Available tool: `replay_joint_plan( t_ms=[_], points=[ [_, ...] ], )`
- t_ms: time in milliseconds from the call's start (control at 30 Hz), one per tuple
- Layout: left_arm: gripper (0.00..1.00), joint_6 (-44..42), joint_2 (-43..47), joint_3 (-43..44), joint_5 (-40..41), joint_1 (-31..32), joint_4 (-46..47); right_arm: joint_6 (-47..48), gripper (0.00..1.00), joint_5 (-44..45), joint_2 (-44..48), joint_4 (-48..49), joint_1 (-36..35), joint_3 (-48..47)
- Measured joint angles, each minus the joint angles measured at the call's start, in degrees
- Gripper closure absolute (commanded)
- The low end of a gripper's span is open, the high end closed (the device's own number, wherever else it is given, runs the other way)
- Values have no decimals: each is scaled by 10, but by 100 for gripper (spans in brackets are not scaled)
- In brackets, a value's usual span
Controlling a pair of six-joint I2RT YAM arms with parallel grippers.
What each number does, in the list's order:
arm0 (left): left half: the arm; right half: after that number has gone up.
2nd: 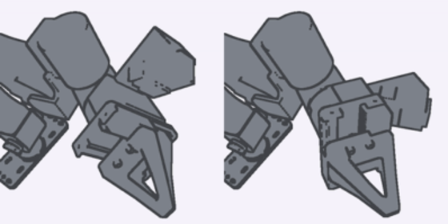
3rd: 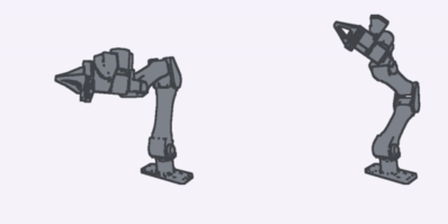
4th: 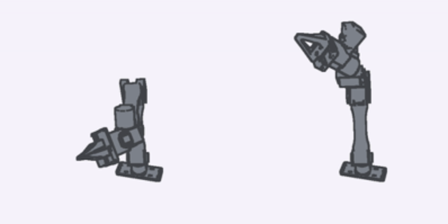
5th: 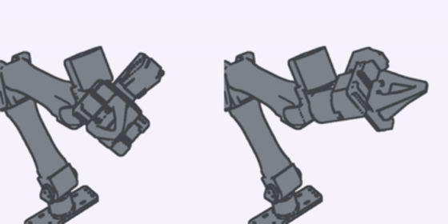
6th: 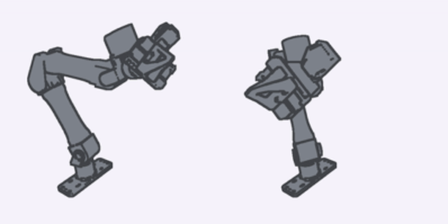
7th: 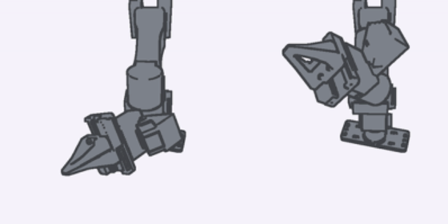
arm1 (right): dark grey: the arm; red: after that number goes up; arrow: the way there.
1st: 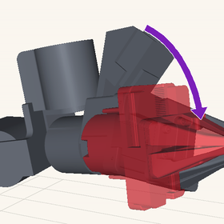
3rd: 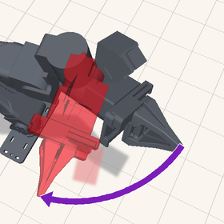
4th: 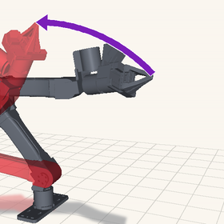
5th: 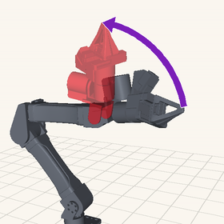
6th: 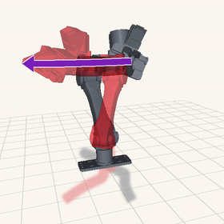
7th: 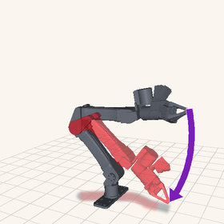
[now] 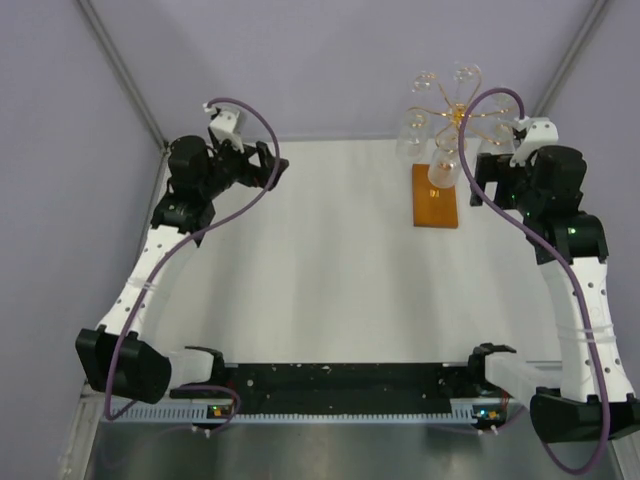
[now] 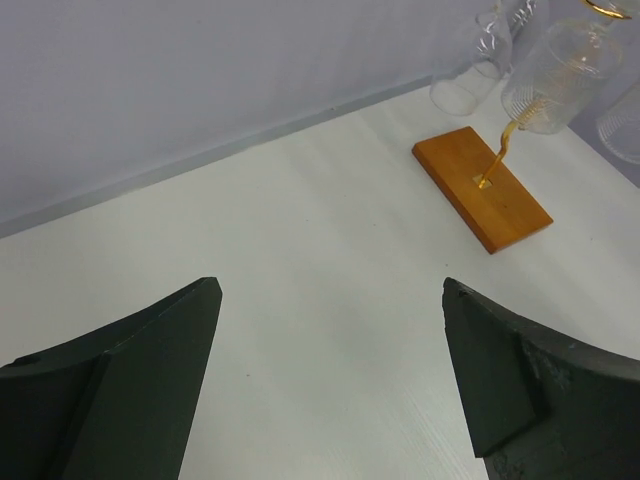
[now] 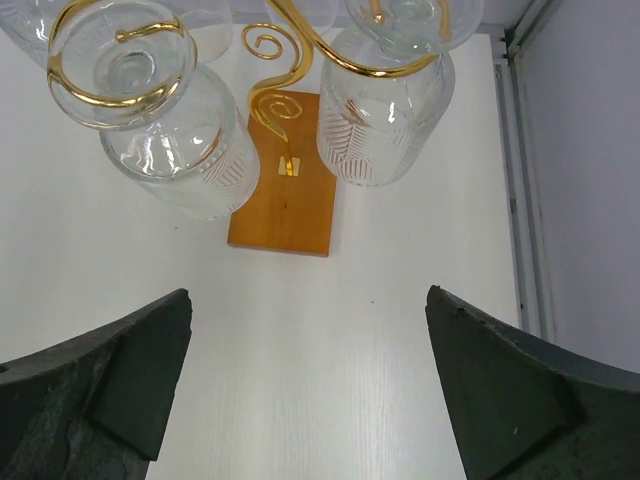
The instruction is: Take the wine glass off the wine glass rack
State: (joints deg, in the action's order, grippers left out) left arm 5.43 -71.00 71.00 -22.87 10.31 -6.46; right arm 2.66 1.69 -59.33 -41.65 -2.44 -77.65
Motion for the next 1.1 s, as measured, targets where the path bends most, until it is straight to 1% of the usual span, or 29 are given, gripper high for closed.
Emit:
replay_joint_plan(
  t_ms=[100, 200, 267, 300, 467, 567, 833, 967, 1100],
  points=[
    [3, -5, -21, 0, -15, 24, 4, -17, 1, -2, 0, -2, 0, 5],
    [3, -18, -37, 0, -33, 60, 12, -6, 1, -33, 1, 3, 0, 17],
    [4, -26, -44, 0, -47, 83, 18, 15, 1, -88, 6, 23, 0, 53],
    [4, -29, -46, 0, -51, 94, 20, 19, 1, -99, 8, 26, 0, 63],
    [5, -56, -48, -6, -70, 127, 30, 33, 1, -175, 43, 131, 0, 188],
    [4, -75, -45, -19, -77, 135, 32, 38, 1, -217, 53, 189, 0, 241],
    [5, -120, -35, -48, -75, 135, 31, 47, 1, -314, 84, 322, 14, 338],
    [7, -123, -34, -49, -69, 135, 30, 47, 1, -357, 48, 383, 33, 348],
    [7, -139, -46, -39, -59, 135, 12, 44, 1, -374, 3, 463, 39, 349]
  ],
)
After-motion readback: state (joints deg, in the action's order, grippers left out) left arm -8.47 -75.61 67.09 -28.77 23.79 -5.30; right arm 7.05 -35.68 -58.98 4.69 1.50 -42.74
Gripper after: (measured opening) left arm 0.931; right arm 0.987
